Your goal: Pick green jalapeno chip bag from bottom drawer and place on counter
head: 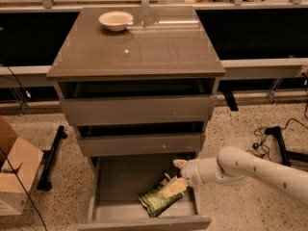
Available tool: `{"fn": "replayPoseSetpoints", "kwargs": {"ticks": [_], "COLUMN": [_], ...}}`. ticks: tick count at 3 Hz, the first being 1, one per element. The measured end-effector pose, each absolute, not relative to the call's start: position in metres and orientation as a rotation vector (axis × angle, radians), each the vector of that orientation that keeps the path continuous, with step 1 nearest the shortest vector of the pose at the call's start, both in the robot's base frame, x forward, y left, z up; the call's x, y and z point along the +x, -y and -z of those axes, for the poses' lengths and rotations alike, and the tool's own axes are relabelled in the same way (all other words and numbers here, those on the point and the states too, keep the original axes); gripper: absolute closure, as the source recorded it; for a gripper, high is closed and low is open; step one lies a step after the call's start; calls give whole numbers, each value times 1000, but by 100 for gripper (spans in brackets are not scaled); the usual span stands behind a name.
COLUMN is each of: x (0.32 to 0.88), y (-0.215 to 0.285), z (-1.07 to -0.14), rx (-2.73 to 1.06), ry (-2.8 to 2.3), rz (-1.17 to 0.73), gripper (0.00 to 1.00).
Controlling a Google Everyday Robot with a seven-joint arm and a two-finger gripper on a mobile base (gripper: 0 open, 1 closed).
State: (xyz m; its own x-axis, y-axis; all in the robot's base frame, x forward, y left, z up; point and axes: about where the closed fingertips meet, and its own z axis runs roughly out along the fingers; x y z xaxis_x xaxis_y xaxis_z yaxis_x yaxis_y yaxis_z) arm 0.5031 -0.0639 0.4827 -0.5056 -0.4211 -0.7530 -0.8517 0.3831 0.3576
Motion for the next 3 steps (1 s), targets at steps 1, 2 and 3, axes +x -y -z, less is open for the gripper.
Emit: {"fn": "replayPoseSetpoints", "kwargs": {"ticks": [1, 2, 3], "x": [501, 505, 523], "y": [63, 57, 47], "z": [-481, -469, -433], "rx": [-1088, -1067, -1027], "ry": [-2091, -2125, -2172], "rz": [-1016, -951, -871], "gripper": [0, 0, 0]}}
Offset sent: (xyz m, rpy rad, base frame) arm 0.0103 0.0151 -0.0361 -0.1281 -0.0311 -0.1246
